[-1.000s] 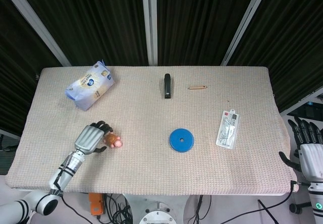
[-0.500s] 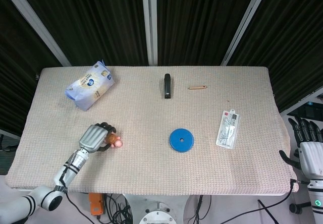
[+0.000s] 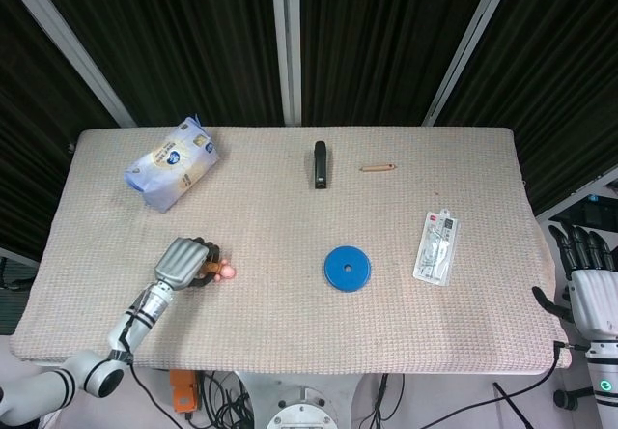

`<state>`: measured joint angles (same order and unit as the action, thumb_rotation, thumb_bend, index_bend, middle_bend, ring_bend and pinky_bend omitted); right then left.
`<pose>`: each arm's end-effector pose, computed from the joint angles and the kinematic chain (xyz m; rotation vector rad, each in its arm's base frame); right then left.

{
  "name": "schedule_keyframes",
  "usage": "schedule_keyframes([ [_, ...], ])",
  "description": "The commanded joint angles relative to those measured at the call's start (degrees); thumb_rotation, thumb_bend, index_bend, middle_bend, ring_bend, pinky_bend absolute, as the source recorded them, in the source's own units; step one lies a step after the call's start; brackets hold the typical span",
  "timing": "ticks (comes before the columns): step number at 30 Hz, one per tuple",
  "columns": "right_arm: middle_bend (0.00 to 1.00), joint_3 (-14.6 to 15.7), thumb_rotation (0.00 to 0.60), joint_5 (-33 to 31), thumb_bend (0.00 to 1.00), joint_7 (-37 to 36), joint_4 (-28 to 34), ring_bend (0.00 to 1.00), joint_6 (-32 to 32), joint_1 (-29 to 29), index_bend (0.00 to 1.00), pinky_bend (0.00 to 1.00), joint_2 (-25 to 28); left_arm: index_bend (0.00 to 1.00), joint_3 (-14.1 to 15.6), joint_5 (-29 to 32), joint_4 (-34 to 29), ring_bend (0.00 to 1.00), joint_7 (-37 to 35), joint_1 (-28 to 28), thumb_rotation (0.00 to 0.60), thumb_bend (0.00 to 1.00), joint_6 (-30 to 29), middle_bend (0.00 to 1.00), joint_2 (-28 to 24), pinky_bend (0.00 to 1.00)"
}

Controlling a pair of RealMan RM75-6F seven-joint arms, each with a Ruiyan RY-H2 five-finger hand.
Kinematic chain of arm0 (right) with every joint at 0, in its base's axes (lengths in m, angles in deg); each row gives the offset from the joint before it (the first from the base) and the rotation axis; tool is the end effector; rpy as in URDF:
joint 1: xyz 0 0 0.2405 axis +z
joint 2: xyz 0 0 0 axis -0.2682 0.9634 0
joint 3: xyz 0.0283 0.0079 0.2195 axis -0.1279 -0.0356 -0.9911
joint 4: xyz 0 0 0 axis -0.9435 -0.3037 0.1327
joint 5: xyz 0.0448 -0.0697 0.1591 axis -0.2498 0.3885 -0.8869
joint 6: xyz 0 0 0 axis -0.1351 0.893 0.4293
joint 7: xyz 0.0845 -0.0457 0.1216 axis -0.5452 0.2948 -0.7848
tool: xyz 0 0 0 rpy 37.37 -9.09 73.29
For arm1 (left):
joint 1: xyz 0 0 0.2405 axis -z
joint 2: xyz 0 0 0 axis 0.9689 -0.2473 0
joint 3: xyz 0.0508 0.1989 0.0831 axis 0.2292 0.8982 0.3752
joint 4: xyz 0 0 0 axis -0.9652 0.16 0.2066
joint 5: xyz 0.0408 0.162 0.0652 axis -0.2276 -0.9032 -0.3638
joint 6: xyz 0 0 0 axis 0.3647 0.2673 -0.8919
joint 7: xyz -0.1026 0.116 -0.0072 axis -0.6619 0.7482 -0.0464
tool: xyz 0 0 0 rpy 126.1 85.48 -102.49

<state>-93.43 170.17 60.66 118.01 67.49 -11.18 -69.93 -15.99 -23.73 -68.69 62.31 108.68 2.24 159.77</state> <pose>-0.2691 -0.1933 0.1931 1.3377 -0.8335 0.9159 -0.1951 0.2965 -0.0016 -1.9385 -0.8962 -0.8722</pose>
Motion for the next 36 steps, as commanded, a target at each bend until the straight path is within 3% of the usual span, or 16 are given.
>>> schedule_keyframes([
  [1, 0.0, 0.03, 0.6, -0.02, 0.13, 0.01, -0.01, 0.0, -0.03, 0.0, 0.0, 0.0, -0.05, 0.71, 0.24, -0.32, 0.96, 0.58, -0.45, -0.09, 0.6, 0.36, -0.71, 0.73, 0.65, 0.72],
  [6, 0.0, 0.08, 0.6, 0.11, 0.13, -0.05, 0.03, 0.0, 0.17, -0.08, 0.0, 0.0, -0.03, 0.77, 0.65, 0.3, 2.47, 0.64, 0.36, -0.41, 0.6, 0.36, -0.76, 0.79, 1.78, 0.78],
  [10, 0.0, -0.1, 0.6, -0.01, 0.13, -0.31, 0.0, 0.0, 0.62, -0.26, 0.0, 0.0, 0.15, 0.76, 0.93, -0.26, 1.41, 0.63, 0.22, -0.33, 0.6, 0.35, -1.3, 0.78, 1.13, 0.76],
  [11, 0.0, -0.12, 0.6, -0.05, 0.13, -0.38, -0.02, 0.0, 0.67, -0.29, 0.0, 0.0, 0.17, 0.72, 1.16, -0.76, 1.23, 0.6, 0.54, -0.32, 0.6, 0.33, -1.7, 0.75, 0.88, 0.73],
  [15, 0.0, -0.06, 0.6, -0.05, 0.13, -0.54, -0.09, 0.0, 0.58, -0.31, 0.0, 0.0, 0.21, 0.34, 1.42, -1.67, -0.7, 0.29, 1.63, -0.39, 0.6, 0.19, -2.97, 0.45, -0.62, 0.45],
  [17, 0.0, -0.02, 0.6, -0.02, 0.13, -0.58, -0.11, 0.0, 0.52, -0.29, 0.0, 0.0, 0.17, 0.27, 1.08, -2.18, -1.13, 0.17, 2.48, -0.71, 0.6, 0.16, -4.9, 0.34, -0.85, 0.36],
  [19, 0.0, 0.01, 0.6, -0.01, 0.14, -0.56, -0.14, 0.0, 0.39, -0.22, 0.0, 0.0, 0.12, 0.24, 0.81, -2.3, -1.33, 0.12, 3.27, -1.04, 0.6, 0.15, -6.21, 0.28, -1.03, 0.32],
  [23, 0.0, -0.04, 0.6, 0.17, 0.14, -0.52, -0.11, 0.0, 0.4, -0.1, 0.0, 0.0, 0.05, 0.25, 0.47, -0.41, -3.12, 0.13, 4.5, -1.27, 0.6, 0.15, -5.07, 0.27, -2.09, 0.34],
  [28, 0.0, -0.06, 0.6, 0.3, 0.14, -0.54, -0.16, 0.0, 0.41, 0.0, 0.0, 0.0, -0.09, 0.3, 0.45, 0.8, -3.43, 0.25, 5.38, -1.16, 0.6, 0.17, -3.87, 0.34, -2.1, 0.44],
  [36, 0.0, -0.19, 0.6, -0.14, 0.14, -0.54, -0.34, 0.0, 0.08, 0.14, 0.0, 0.0, -0.18, 0.44, 0.52, -0.31, -1.88, 0.35, 4.35, -0.59, 0.6, 0.22, -4.48, 0.45, -0.6, 0.51],
])
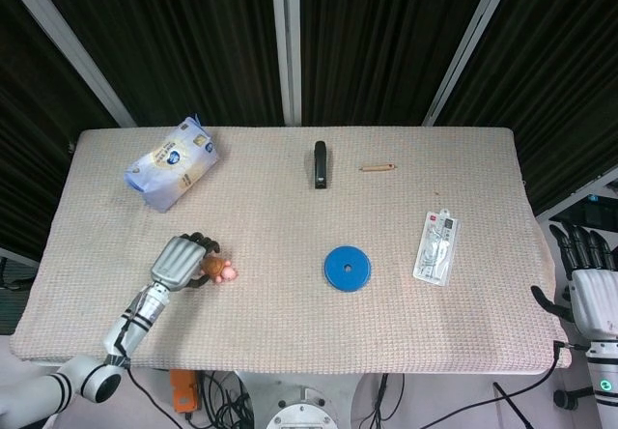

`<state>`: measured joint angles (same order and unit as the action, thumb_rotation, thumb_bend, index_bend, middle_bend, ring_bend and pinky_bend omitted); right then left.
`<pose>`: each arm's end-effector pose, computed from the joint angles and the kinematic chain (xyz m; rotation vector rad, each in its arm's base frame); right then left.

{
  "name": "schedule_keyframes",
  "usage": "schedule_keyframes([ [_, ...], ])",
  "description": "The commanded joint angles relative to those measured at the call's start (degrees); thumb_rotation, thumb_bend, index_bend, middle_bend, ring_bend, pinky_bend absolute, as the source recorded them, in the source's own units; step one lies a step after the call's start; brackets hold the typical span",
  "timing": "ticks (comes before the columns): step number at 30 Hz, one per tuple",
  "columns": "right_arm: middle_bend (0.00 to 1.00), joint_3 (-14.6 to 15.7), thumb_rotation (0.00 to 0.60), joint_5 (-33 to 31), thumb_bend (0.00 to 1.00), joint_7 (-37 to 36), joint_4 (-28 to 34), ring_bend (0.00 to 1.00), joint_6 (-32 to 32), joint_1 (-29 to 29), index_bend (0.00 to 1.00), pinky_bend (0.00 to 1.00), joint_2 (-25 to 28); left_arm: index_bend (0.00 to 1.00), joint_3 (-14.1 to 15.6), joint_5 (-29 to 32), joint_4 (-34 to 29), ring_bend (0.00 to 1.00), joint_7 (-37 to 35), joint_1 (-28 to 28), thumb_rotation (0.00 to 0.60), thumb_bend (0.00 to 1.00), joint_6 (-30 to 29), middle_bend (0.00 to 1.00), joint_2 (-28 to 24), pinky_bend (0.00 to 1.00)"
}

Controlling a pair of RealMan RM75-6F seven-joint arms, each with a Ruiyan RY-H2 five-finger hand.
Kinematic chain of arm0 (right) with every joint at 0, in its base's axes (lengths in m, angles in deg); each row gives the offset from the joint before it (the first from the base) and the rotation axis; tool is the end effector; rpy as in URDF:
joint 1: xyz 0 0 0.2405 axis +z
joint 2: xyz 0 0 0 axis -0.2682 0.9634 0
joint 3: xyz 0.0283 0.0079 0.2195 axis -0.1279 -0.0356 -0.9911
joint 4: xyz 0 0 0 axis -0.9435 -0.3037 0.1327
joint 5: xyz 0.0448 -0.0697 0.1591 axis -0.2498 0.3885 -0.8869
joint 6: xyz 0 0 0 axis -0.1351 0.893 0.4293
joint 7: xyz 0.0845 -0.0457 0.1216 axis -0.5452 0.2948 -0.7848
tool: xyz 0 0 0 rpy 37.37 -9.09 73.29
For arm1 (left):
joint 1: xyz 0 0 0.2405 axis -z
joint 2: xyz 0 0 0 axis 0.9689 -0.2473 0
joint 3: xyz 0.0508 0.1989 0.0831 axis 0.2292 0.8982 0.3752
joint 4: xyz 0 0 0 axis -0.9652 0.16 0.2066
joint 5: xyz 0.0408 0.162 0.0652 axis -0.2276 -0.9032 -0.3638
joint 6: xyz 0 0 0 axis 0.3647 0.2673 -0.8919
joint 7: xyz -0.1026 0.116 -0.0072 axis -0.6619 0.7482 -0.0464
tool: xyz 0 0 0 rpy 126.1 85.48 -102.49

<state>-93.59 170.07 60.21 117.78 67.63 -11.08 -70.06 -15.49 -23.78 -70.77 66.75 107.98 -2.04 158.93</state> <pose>-0.2691 -0.1942 0.1937 1.3319 -0.8337 0.9245 -0.1899 0.2928 0.0081 -1.9170 -0.8019 -0.8922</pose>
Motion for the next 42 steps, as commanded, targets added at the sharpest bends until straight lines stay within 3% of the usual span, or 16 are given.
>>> schedule_keyframes([
  [1, 0.0, -0.04, 0.6, -0.11, 0.14, -0.22, -0.28, 0.0, -0.17, 0.08, 0.0, 0.0, -0.12, 0.44, 0.04, -0.33, 0.17, 0.35, -0.23, 0.18, 0.6, 0.23, -0.17, 0.45, 0.3, 0.51],
  [6, 0.0, -0.05, 0.6, -0.41, 0.14, -0.56, -0.8, 0.0, -0.75, 0.33, 0.0, 0.0, -0.42, 0.42, 0.3, -0.72, 0.38, 0.35, -0.4, 0.55, 0.6, 0.22, 0.14, 0.42, 0.48, 0.52],
  [11, 0.0, -0.14, 0.6, -0.61, 0.14, -0.79, -1.03, 0.0, -0.7, 0.29, 0.0, 0.0, -0.37, 0.29, 0.35, -1.64, 1.19, 0.2, -1.62, 0.85, 0.6, 0.22, -0.56, 0.25, 0.96, 0.41],
  [14, 0.0, -0.15, 0.6, -0.77, 0.14, -0.9, -1.11, 0.0, -0.83, 0.29, 0.0, 0.0, -0.33, 0.29, 0.42, -1.85, 1.68, 0.16, -1.91, 1.28, 0.6, 0.22, -0.1, 0.23, 1.07, 0.38],
  [23, 0.0, -0.04, 0.6, -1.04, 0.14, -1.08, -1.36, 0.0, -1.46, 0.48, 0.0, 0.0, -0.44, 0.46, 0.1, 0.58, 1.8, 0.31, -1.2, 1.87, 0.6, 0.26, 2.81, 0.44, 1.57, 0.52],
  [31, 0.0, -0.08, 0.6, -1.32, 0.14, -1.03, -1.45, 0.0, -1.74, 0.57, 0.0, 0.0, -0.47, 0.76, -0.37, -0.17, 3.57, 0.59, -2.28, 1.46, 0.6, 0.36, 0.04, 0.76, 3.36, 0.77],
  [35, 0.0, -0.09, 0.6, -1.21, 0.14, -1.04, -1.45, 0.0, -1.61, 0.58, 0.0, 0.0, -0.55, 0.81, -0.36, 1.18, 3.38, 0.63, -1.63, 1.51, 0.6, 0.36, 1.69, 0.81, 3.05, 0.82],
  [42, 0.0, -0.04, 0.6, -1.06, 0.14, -1.12, -1.38, 0.0, -1.4, 0.51, 0.0, 0.0, -0.52, 0.81, -0.75, 2.69, 1.36, 0.64, -1.0, 1.35, 0.6, 0.36, 2.46, 0.82, 2.2, 0.82],
])
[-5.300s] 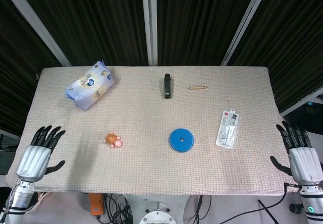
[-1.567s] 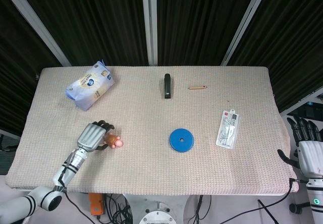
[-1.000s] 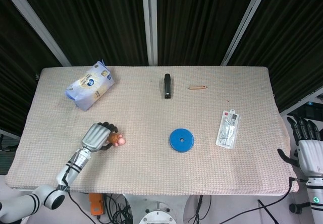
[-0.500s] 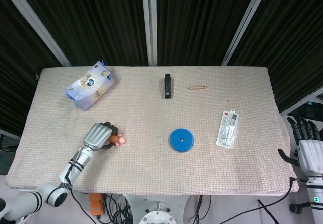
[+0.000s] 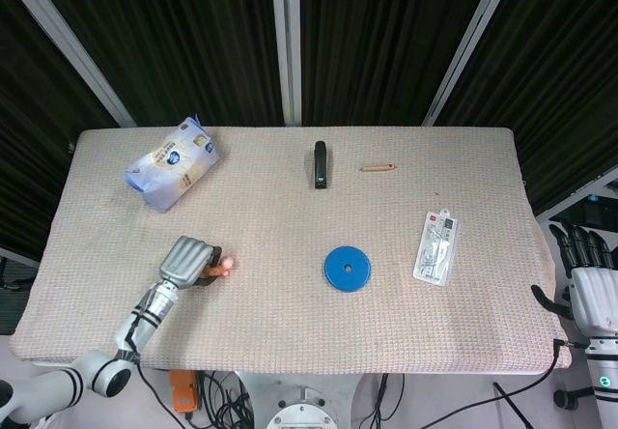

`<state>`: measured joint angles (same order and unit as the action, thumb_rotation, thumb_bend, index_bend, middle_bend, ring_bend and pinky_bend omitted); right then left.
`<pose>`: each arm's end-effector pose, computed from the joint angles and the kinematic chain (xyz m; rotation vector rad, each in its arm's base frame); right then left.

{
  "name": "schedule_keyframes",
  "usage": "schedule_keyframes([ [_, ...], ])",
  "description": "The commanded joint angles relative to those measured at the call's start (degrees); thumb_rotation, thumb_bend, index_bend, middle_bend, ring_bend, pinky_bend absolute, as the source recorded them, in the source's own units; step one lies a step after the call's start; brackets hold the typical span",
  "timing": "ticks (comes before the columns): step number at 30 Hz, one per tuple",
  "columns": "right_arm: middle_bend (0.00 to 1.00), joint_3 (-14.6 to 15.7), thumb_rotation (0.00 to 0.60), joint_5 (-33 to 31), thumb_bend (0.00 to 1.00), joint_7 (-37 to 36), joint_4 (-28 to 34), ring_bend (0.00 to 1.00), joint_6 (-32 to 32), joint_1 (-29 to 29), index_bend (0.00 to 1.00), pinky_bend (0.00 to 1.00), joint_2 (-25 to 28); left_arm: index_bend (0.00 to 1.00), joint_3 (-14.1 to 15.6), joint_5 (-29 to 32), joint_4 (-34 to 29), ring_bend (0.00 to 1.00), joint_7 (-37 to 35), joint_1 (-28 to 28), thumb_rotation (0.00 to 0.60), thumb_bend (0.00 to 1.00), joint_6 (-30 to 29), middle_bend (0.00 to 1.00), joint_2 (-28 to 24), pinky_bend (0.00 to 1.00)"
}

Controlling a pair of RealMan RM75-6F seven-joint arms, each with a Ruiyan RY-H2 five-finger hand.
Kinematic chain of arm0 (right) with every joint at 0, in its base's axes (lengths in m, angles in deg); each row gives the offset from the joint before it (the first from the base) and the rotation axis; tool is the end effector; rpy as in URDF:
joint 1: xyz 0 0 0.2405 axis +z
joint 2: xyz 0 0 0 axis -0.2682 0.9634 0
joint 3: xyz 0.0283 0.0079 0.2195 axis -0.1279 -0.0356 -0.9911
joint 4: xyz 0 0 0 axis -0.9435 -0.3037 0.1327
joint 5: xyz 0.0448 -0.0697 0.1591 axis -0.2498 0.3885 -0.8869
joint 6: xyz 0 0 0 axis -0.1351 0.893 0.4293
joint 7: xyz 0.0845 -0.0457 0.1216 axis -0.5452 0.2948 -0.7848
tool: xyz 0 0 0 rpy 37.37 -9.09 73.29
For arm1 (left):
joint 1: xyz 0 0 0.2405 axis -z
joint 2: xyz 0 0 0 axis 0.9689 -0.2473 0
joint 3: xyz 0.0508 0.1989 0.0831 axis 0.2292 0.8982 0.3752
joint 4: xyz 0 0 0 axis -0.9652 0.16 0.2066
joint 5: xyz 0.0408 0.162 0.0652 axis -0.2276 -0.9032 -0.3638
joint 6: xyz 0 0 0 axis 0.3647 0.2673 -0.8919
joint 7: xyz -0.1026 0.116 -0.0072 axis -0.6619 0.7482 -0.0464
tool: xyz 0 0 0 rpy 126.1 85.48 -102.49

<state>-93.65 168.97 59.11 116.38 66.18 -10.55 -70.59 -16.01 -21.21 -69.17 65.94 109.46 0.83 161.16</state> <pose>-0.2751 -0.1973 0.1914 1.3287 -0.8574 0.9114 -0.1876 0.2982 -0.0051 -1.9194 -0.8672 -0.8763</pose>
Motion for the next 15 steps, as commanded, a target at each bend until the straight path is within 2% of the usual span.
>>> schedule_keyframes([
  [1, 0.0, 0.01, 0.6, 0.08, 0.14, -0.05, 0.06, 0.0, 0.14, -0.05, 0.0, 0.0, 0.06, 0.8, -0.31, 0.0, -0.32, 0.63, -0.64, -0.28, 0.6, 0.35, -0.91, 0.81, 0.03, 0.81],
  [2, 0.0, -0.01, 0.6, 0.09, 0.14, -0.06, 0.12, 0.0, 0.2, -0.07, 0.0, 0.0, 0.1, 0.75, -0.16, -0.09, -0.33, 0.6, -0.61, -0.31, 0.6, 0.34, -0.87, 0.77, -0.12, 0.79],
  [4, 0.0, -0.04, 0.6, 0.09, 0.14, -0.12, 0.23, 0.0, 0.37, -0.15, 0.0, 0.0, 0.21, 0.56, 0.21, -0.12, -0.76, 0.47, 0.36, -0.22, 0.6, 0.29, -0.37, 0.57, -0.87, 0.7],
  [6, 0.0, -0.07, 0.6, 0.21, 0.14, -0.18, 0.39, 0.0, 0.67, -0.26, 0.0, 0.0, 0.35, 0.32, 0.33, -0.43, -2.26, 0.26, 0.42, -0.32, 0.6, 0.2, -0.69, 0.28, -2.05, 0.55],
  [8, 0.0, -0.12, 0.6, 0.37, 0.14, -0.33, 0.59, 0.0, 1.11, -0.42, 0.0, 0.0, 0.51, 0.19, 0.14, -0.73, -4.12, 0.1, 0.79, -0.78, 0.6, 0.15, -2.1, 0.12, -3.51, 0.39],
  [9, 0.0, -0.15, 0.6, 0.48, 0.14, -0.46, 0.75, 0.0, 1.38, -0.52, 0.0, 0.0, 0.62, 0.16, -0.05, -0.72, -5.39, 0.04, 1.39, -1.2, 0.6, 0.14, -3.12, 0.08, -4.48, 0.31],
  [11, 0.0, -0.19, 0.6, 0.73, 0.14, -0.68, 1.09, 0.0, 1.89, -0.7, 0.0, 0.0, 0.8, 0.14, -0.21, -0.27, -7.95, 0.0, 2.86, -2.02, 0.6, 0.12, -4.35, 0.04, -6.42, 0.21],
  [15, 0.0, -0.04, 0.6, 1.7, 0.14, -1.19, 1.92, 0.0, 2.95, -1.07, 0.0, 0.0, 1.11, 0.14, 0.01, 1.59, -15.33, 0.0, 6.54, -4.44, 0.6, 0.11, -6.63, 0.03, -11.96, 0.15],
])
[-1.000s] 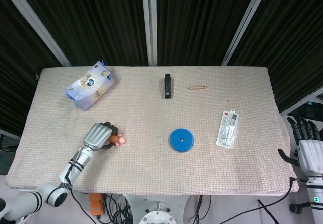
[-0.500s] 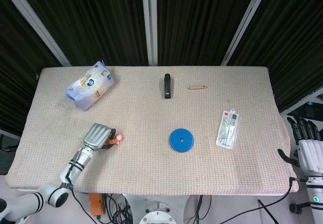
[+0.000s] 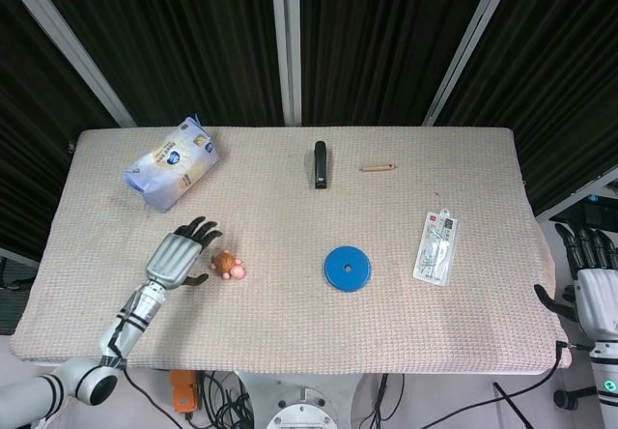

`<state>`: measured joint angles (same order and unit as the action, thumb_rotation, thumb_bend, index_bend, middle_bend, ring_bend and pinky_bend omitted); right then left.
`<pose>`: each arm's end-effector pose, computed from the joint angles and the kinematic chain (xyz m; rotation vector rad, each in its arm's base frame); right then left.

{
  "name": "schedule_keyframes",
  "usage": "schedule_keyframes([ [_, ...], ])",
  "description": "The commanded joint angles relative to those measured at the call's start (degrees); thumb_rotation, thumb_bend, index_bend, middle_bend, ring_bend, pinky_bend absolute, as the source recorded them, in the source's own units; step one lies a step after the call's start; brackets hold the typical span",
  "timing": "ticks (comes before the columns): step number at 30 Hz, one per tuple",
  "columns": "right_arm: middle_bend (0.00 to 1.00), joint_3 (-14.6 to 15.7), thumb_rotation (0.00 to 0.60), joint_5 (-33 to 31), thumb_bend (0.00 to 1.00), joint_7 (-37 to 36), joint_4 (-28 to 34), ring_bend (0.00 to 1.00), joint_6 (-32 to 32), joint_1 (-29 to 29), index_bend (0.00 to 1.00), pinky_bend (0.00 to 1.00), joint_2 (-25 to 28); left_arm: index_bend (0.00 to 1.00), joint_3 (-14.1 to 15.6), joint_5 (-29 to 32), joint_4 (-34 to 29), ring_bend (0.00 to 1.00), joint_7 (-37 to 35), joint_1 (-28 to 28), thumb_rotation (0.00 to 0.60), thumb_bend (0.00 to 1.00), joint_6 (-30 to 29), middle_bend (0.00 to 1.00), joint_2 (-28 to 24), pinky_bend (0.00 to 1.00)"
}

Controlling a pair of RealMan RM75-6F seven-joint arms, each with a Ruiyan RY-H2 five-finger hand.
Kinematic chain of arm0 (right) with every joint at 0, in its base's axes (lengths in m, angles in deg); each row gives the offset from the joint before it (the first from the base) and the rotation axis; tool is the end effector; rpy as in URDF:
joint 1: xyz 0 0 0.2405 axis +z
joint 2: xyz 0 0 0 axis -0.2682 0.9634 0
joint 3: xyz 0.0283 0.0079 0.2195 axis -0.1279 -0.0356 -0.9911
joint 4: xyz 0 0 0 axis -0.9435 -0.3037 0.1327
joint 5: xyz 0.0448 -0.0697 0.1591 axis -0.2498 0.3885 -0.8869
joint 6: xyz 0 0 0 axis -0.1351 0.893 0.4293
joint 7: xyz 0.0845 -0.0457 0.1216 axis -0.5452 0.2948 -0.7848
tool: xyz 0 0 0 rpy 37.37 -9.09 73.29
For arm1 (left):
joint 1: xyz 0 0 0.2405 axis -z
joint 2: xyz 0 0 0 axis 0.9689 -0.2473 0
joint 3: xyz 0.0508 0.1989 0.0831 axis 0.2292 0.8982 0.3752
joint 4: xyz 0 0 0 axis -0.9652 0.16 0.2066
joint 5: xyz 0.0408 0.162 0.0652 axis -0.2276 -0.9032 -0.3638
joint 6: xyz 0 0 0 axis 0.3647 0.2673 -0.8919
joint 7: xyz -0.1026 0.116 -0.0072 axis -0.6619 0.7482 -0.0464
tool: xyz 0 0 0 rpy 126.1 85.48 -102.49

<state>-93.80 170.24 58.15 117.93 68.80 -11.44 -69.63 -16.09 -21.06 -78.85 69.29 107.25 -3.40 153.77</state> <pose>-0.2681 -0.1928 0.1988 1.3088 -0.8399 0.9608 -0.1851 0.2894 0.0300 -1.8711 -0.8274 -0.9099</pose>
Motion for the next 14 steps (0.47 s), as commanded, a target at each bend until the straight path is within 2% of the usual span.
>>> schedule_keyframes([
  [1, 0.0, 0.23, 0.6, 0.73, 0.14, -0.34, 0.57, 0.0, 0.51, -0.25, 0.0, 0.0, 0.19, 0.14, 0.3, 1.66, -7.33, 0.0, 4.0, -2.99, 0.6, 0.11, -3.3, 0.03, -5.93, 0.15],
  [7, 0.0, 0.99, 0.6, 2.63, 0.14, -0.2, 1.45, 0.0, 1.17, -0.43, 0.0, 0.0, 0.13, 0.14, 2.87, -0.61, -15.27, 0.0, 5.67, -10.83, 0.6, 0.11, -14.73, 0.03, -14.29, 0.14],
  [14, 0.0, 1.81, 0.6, 4.25, 0.14, 1.27, 2.18, 0.0, 1.0, -0.23, 0.0, 0.0, -0.28, 0.14, 5.26, -3.67, -13.17, 0.0, 0.2, -19.51, 0.6, 0.11, -26.22, 0.03, -18.15, 0.11],
])
